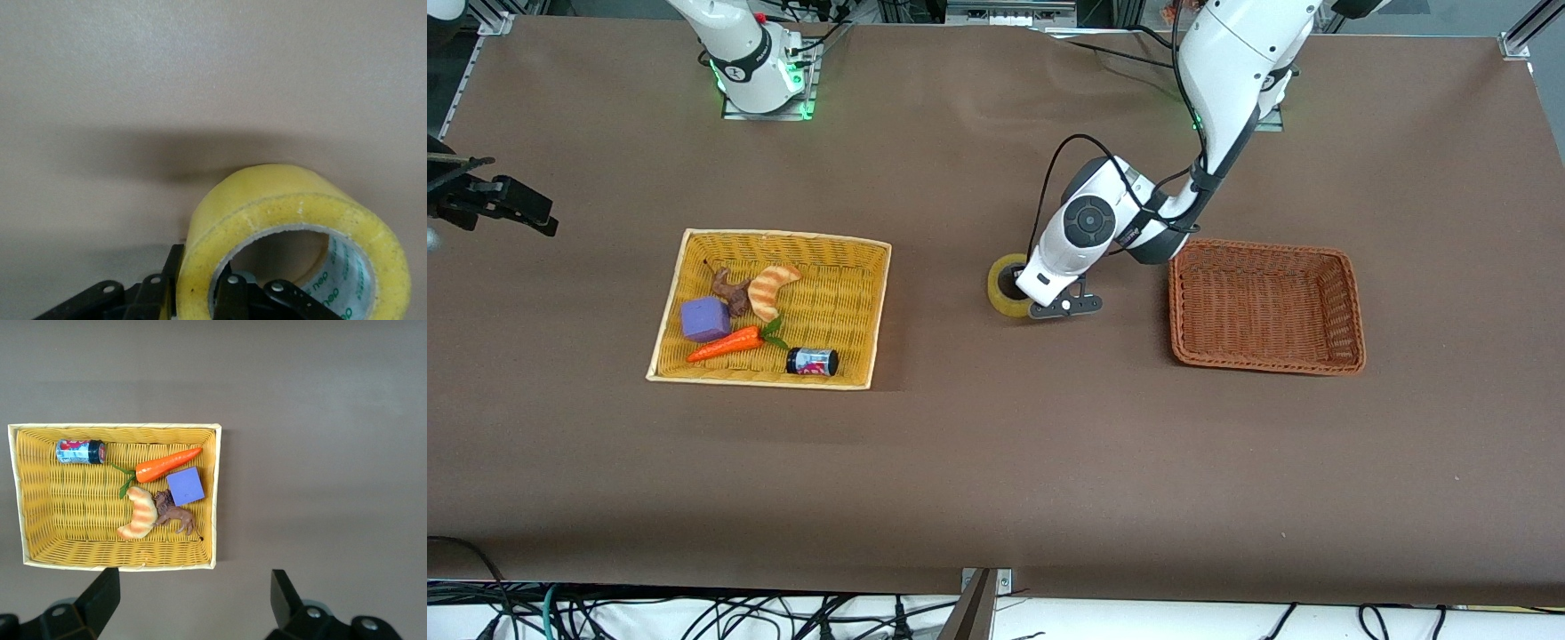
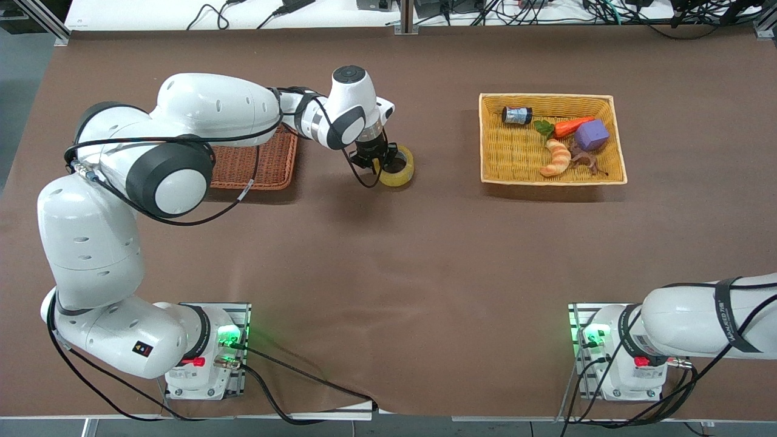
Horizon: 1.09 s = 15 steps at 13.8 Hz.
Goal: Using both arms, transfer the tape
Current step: 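Carry the tape with the left gripper into the brown basket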
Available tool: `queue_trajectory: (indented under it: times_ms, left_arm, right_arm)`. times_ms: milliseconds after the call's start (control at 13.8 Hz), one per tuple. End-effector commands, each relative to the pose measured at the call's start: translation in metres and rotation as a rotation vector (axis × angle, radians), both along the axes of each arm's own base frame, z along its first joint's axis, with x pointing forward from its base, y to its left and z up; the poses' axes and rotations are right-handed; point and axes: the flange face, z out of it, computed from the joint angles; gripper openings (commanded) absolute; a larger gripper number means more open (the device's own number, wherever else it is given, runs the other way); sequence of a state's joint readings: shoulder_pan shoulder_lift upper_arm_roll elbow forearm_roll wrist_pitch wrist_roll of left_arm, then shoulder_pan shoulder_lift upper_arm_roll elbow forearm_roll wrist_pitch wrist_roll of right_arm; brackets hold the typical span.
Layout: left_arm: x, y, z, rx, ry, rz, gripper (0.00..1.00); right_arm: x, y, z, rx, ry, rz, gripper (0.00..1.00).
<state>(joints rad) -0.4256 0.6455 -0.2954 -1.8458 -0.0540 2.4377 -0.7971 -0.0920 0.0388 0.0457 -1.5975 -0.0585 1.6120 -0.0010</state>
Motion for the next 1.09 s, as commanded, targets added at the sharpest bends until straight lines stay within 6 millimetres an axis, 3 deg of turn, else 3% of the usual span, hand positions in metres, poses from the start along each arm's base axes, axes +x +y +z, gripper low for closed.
queue_trajectory:
  times_ms: [0, 218, 364, 509, 655, 873, 1018]
  left_arm:
    - [0.018, 0.012, 0.043, -0.006, -0.035, 0.038, 0.00]
    - [0.043, 0.064, 0.103, 0.038, -0.010, 0.031, 0.00]
    - [0.058, 0.122, 0.138, 0.056, 0.017, -0.050, 0.00]
    - [0.062, 0.184, 0.158, 0.050, 0.019, -0.152, 0.00]
    - [0.058, 0.231, 0.162, 0.044, 0.018, -0.230, 0.00]
    - [0.063, 0.312, 0.144, 0.041, 0.033, -0.313, 0.00]
    - [0.062, 0.342, 0.130, 0.035, 0.038, -0.347, 0.00]
  right_arm:
    - [0.002, -0.001, 0.004, 0.015, -0.011, 0.000, 1.00]
    - [0.005, 0.002, 0.000, 0.019, -0.008, 0.004, 1.00]
    - [0.005, 0.004, 0.001, 0.019, -0.009, -0.002, 1.00]
    - [0.005, 0.003, 0.001, 0.019, -0.010, 0.003, 1.00]
    - [0.005, 0.003, 0.001, 0.019, -0.010, -0.002, 1.00]
    - [0.005, 0.003, 0.001, 0.019, -0.010, -0.005, 1.00]
    - [0.005, 0.003, 0.001, 0.019, -0.009, -0.007, 1.00]
